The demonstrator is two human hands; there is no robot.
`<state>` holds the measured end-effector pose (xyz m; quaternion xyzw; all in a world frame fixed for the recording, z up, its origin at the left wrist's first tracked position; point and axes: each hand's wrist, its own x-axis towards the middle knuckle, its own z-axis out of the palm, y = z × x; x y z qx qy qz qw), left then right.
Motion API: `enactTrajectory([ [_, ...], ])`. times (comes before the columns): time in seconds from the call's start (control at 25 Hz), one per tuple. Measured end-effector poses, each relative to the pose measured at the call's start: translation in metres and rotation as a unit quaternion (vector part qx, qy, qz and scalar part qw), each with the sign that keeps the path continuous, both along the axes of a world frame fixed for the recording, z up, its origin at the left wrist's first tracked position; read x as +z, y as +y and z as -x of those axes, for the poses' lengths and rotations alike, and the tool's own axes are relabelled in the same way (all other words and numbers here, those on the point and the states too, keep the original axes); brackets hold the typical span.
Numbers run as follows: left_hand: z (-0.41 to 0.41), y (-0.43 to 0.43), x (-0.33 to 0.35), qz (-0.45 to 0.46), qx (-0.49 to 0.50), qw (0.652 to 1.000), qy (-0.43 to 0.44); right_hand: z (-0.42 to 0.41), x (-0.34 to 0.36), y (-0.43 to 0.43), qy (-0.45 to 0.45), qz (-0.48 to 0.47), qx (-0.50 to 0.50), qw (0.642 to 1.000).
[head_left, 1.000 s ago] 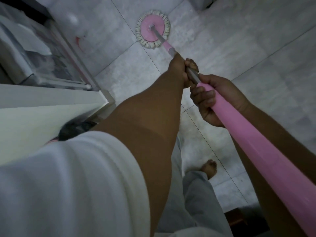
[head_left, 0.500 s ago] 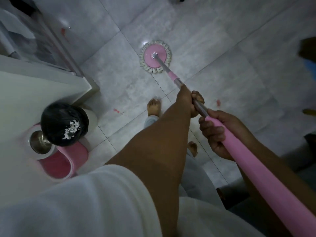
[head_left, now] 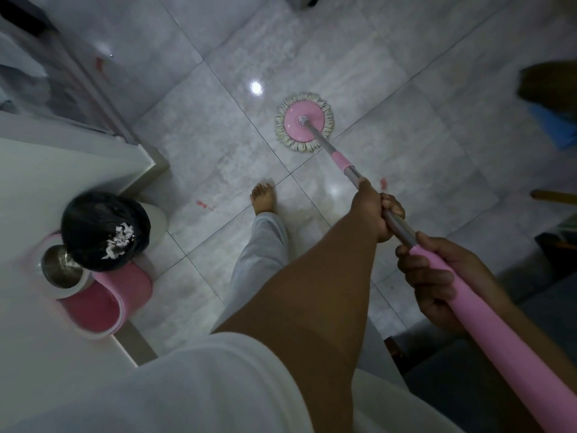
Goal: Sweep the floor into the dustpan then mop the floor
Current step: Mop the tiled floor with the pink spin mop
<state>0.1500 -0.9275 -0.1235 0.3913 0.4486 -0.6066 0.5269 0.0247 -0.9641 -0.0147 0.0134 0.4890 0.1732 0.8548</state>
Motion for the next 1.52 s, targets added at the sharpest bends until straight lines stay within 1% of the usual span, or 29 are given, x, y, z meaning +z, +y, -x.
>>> enactTrajectory([
  [0.2, -0.068, -0.015, -0.01, 0.017, 0.008, 1.0, -0.007, -0.069, -0.009, -0.014, -0.027, 0.007, 0.024, 0.999],
  [0.28, -0.113, -0.019, -0.016, 0.019, 0.011, 1.0, -0.018, -0.113, -0.015, -0.017, -0.047, 0.002, 0.031, 0.998],
  [0.48, -0.235, -0.024, -0.028, 0.024, 0.022, 0.999, -0.04, -0.23, -0.038, -0.024, -0.051, 0.016, 0.048, 0.997],
  [0.64, -0.33, -0.021, -0.034, 0.031, 0.057, 0.996, -0.06, -0.326, -0.053, -0.027, -0.071, 0.014, 0.089, 0.993],
  [0.84, -0.413, -0.004, -0.044, 0.019, 0.088, 0.993, -0.078, -0.413, -0.065, -0.018, -0.074, 0.011, 0.125, 0.989],
  [0.96, -0.429, 0.003, -0.051, 0.006, 0.102, 0.992, -0.079, -0.431, -0.07, -0.012, -0.075, 0.001, 0.129, 0.989],
  [1.08, -0.424, -0.001, -0.045, -0.007, 0.097, 0.992, -0.086, -0.426, -0.065, -0.018, -0.083, -0.012, 0.132, 0.988],
  [1.16, -0.413, -0.008, -0.036, -0.02, 0.1, 0.991, -0.083, -0.416, -0.054, -0.029, -0.065, -0.014, 0.137, 0.988],
  [1.36, -0.38, -0.045, -0.003, -0.03, 0.05, 0.998, -0.037, -0.38, -0.019, -0.062, -0.009, 0.004, 0.069, 0.998],
  [1.52, -0.397, -0.07, 0.004, -0.021, -0.012, 0.999, -0.037, -0.396, -0.01, -0.082, -0.006, -0.006, 0.043, 0.999],
])
